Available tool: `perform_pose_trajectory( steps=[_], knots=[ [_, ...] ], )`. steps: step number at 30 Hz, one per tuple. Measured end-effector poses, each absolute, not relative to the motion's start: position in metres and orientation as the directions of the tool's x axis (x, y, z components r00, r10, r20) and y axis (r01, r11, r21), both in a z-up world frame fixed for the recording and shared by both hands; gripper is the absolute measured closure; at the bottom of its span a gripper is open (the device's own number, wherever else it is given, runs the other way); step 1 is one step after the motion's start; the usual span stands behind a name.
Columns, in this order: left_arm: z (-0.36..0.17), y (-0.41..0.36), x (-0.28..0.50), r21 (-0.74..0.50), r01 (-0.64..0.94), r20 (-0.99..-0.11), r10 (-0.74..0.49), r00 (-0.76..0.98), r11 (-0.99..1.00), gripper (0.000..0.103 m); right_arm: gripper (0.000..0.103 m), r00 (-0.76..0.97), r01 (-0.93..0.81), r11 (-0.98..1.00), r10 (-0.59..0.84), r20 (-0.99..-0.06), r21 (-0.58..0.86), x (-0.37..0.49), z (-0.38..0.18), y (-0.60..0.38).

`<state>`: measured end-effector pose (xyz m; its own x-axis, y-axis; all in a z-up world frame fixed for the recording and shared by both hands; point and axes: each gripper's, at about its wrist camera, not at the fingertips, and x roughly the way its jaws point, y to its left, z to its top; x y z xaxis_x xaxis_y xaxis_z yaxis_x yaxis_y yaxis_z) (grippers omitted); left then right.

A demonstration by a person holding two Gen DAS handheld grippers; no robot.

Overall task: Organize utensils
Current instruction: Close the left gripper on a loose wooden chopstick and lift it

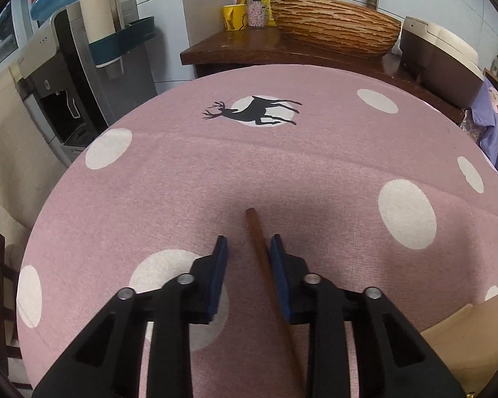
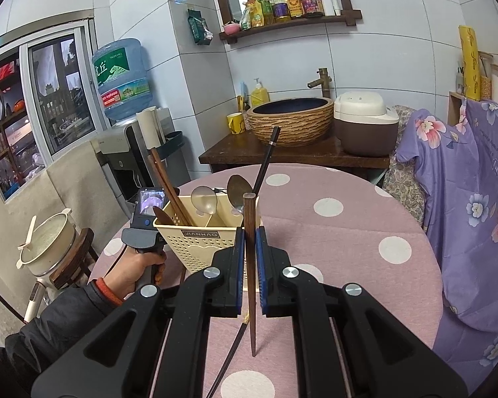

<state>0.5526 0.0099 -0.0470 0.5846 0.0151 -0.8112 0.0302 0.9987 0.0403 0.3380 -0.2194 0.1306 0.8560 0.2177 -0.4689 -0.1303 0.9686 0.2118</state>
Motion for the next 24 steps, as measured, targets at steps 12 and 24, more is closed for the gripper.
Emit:
perform_pose_trajectory(
  steps=[12,24],
  knots=[
    [-0.047,0.012,0.540,0.005,-0.005,-0.813,0.007,0.583,1.000,0.094,0.095,0.862,-0.110,0.971,0.200,-0.466,0.213,0.338,0.131,-0.218],
    [0.018,0.044,0.449,-0.146,0.046,-0.691,-0.135,0.710,0.988,0.095,0.095,0.864,-0.127,0.963,0.225,-0.451,0.238,0.329,0.130,-0.220]
  ],
)
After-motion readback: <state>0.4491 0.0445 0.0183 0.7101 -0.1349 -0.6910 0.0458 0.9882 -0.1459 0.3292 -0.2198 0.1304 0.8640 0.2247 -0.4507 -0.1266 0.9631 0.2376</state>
